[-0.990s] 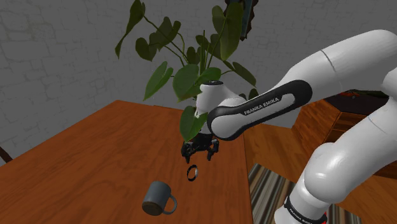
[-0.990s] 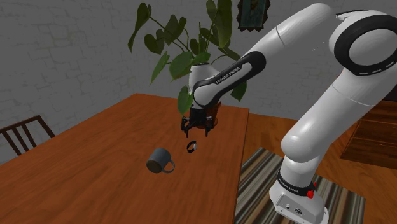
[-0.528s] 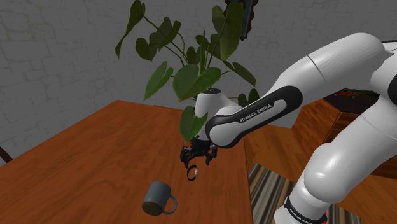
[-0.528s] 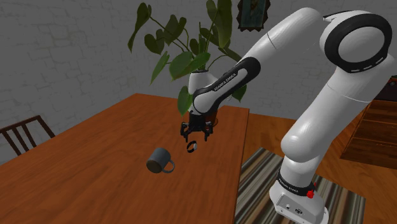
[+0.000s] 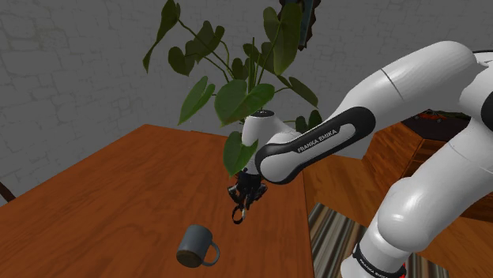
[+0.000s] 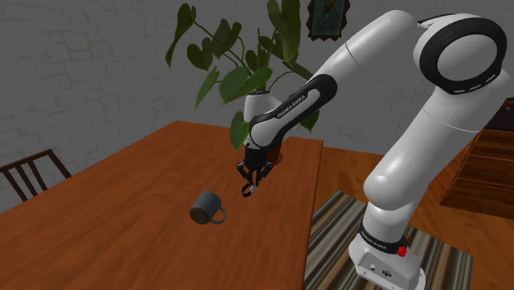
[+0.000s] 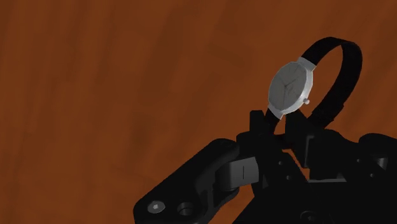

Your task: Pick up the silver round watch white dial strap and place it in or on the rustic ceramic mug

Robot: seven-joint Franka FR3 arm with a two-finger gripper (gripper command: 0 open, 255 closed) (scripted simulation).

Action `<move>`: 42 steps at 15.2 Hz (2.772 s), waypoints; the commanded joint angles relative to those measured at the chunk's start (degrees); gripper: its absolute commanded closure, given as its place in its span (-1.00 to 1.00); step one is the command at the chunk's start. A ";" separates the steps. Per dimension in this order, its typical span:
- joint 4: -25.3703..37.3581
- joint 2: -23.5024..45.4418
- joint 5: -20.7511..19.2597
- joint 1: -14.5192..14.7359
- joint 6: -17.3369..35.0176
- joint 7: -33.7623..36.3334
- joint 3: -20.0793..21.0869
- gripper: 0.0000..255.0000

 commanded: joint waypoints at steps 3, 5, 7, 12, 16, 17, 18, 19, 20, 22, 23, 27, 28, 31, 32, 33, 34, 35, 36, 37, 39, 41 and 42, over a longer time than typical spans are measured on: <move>0.00 0.00 0.00 0.00 0.00 0.00 0.00 1.00; 0.00 0.00 0.00 0.00 0.00 0.00 0.00 1.00; 0.00 0.00 0.00 0.00 0.00 0.00 0.00 1.00; 1.71 -3.04 0.75 0.36 -4.63 -0.64 -0.88 1.00; 3.31 -5.14 1.07 0.55 -8.26 -0.96 -1.59 1.00; 3.74 -5.62 1.12 0.58 -9.16 -1.02 -1.76 1.00; 4.18 -6.08 1.15 0.62 -10.05 -1.08 -1.93 1.00; 4.64 -6.52 1.18 0.64 -10.93 -1.12 -2.10 1.00; 5.10 -6.94 1.20 0.67 -11.81 -1.17 -2.27 1.00; 6.07 -7.74 1.22 0.70 -13.55 -1.23 -2.60 1.00; 6.57 -8.11 1.21 0.71 -14.41 -1.26 -2.76 1.00; 8.68 -9.42 1.14 0.72 -17.80 -1.32 -3.39 1.00; 9.24 -9.70 1.10 0.71 -18.64 -1.33 -3.54 1.00; 10.97 -10.46 0.98 0.68 -21.12 -1.33 -3.98 1.00; 11.57 -10.68 0.94 0.67 -21.94 -1.32 -4.12 1.00; 12.18 -10.89 0.89 0.65 -22.75 -1.31 -4.26 1.00; 12.80 -11.08 0.83 0.63 -23.56 -1.30 -4.40 1.00; 13.43 -11.25 0.78 0.61 -24.36 -1.28 -4.53 1.00; 14.08 -11.41 0.72 0.58 -25.16 -1.26 -4.66 1.00; 14.73 -11.56 0.66 0.56 -25.96 -1.24 -4.79 1.00; 16.07 -11.80 0.53 0.50 -27.54 -1.19 -5.04 1.00; 17.45 -11.21 0.62 0.84 -28.14 0.34 -3.98 1.00; 18.39 -10.48 0.72 1.16 -28.16 1.87 -2.81 1.00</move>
